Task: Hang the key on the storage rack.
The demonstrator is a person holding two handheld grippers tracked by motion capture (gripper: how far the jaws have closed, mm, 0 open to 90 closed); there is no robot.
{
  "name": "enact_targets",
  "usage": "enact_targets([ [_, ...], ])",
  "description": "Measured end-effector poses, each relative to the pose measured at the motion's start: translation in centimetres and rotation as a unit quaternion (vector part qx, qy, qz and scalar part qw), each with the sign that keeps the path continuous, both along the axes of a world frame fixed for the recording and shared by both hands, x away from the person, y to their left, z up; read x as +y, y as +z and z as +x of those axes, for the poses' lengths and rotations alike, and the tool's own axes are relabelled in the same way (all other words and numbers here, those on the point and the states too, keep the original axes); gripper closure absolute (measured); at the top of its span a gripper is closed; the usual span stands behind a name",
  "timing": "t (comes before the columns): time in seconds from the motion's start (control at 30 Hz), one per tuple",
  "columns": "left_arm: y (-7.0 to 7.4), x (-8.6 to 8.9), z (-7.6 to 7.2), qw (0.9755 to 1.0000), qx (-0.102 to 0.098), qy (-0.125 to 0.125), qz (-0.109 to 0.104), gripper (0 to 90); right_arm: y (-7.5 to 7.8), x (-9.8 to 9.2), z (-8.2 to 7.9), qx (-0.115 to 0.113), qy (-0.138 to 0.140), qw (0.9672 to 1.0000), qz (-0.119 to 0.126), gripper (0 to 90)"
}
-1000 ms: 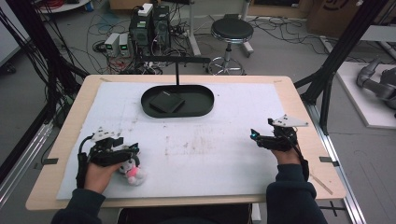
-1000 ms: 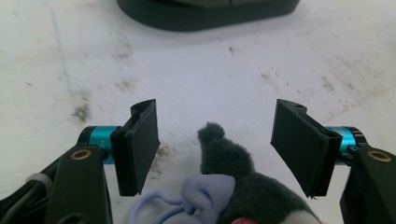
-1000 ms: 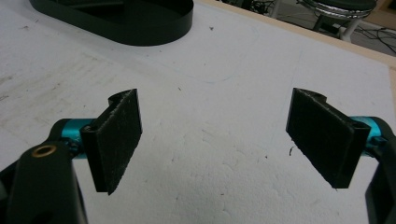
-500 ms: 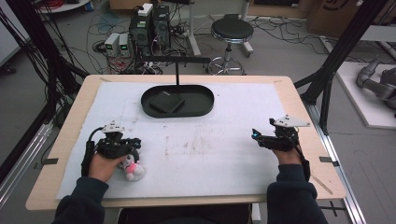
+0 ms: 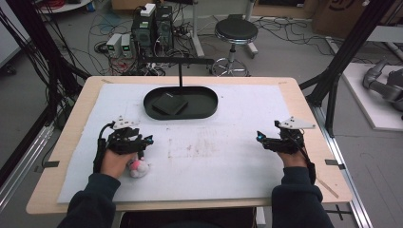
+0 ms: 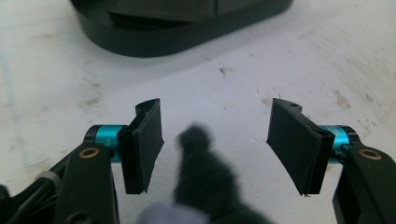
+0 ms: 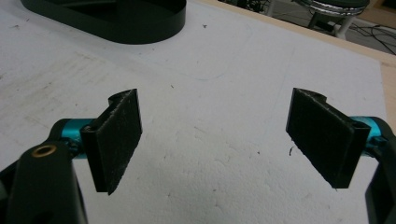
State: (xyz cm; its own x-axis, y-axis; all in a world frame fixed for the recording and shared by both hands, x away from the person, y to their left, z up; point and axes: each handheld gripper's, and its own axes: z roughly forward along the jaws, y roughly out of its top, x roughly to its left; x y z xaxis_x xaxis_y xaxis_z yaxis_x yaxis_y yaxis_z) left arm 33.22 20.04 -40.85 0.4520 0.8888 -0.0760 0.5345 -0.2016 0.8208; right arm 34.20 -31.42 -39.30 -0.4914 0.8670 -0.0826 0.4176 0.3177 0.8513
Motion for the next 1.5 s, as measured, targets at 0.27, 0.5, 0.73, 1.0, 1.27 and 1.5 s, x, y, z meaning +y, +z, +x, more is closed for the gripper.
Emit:
enact_targets([
  [0.27,1.4,1.4,-3.7,0.9947,-0.034,0.096,0.012,28.1,0.1,0.2,-0.1,-0.001,0.000,1.0000,-0.001,18.5],
  [0.5,0.0,2.5,-5.9,0.9907,0.008,0.135,-0.017,28.1,0.1,0.3,0.0,-0.001,0.000,1.0000,-0.001,18.5],
  [0.73,-1.9,1.5,-5.8,0.9904,0.044,0.124,-0.042,27.6,0.1,0.6,0.0,-0.002,0.005,1.0000,0.000,18.5],
  [1.0,-2.8,1.0,-4.6,0.9888,0.060,0.127,-0.050,22.5,0.1,0.4,0.0,-0.001,0.003,1.0000,-0.001,18.5],
  [1.27,-2.1,1.4,-3.5,0.9965,0.059,0.047,-0.036,37.8,0.1,0.5,0.0,-0.002,0.004,1.0000,0.001,18.6],
  [1.5,0.4,2.2,-3.1,0.9979,0.019,0.016,-0.059,39.4,0.1,0.4,0.0,-0.001,0.001,1.0000,0.001,18.6],
])
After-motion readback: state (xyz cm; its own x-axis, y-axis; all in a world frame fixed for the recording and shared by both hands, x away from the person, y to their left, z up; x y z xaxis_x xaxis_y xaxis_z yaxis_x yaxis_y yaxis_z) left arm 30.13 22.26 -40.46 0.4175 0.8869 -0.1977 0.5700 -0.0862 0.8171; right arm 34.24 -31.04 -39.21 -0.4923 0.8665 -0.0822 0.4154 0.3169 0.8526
